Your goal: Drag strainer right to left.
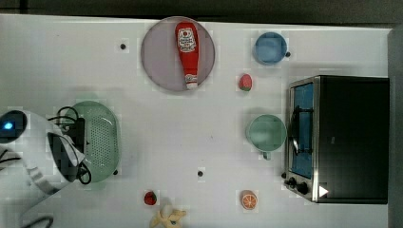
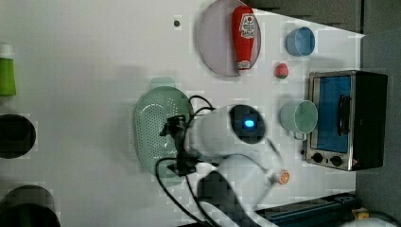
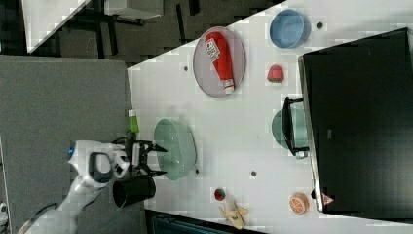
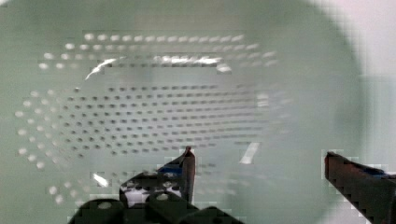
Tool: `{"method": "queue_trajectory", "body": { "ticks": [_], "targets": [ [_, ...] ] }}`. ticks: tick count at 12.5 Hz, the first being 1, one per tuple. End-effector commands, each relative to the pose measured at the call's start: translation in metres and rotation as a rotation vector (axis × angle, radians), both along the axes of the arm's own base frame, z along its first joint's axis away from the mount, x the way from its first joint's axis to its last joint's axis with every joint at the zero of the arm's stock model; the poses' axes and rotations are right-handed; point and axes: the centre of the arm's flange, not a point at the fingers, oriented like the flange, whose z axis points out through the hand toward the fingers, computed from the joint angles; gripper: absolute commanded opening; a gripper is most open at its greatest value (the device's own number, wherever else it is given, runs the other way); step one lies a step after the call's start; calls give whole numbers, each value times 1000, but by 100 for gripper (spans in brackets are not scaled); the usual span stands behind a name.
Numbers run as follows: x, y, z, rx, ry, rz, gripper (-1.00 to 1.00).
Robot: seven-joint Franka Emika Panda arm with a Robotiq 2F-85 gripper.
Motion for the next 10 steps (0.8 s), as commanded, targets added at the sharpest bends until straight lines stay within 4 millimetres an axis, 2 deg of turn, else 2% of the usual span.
{"method": "queue_trajectory", "body": {
  "ticks": [1,4,6,8,10],
  "targets": [
    [50,-62,152,93,-138,163,100],
    [54,-154,256,142,-188,236,100],
    [45,-227,311,154,-219,312,100],
    [32,-306,349,121,-247,428,100],
    [17,-377,371,70,-249,522,100]
  ]
}}
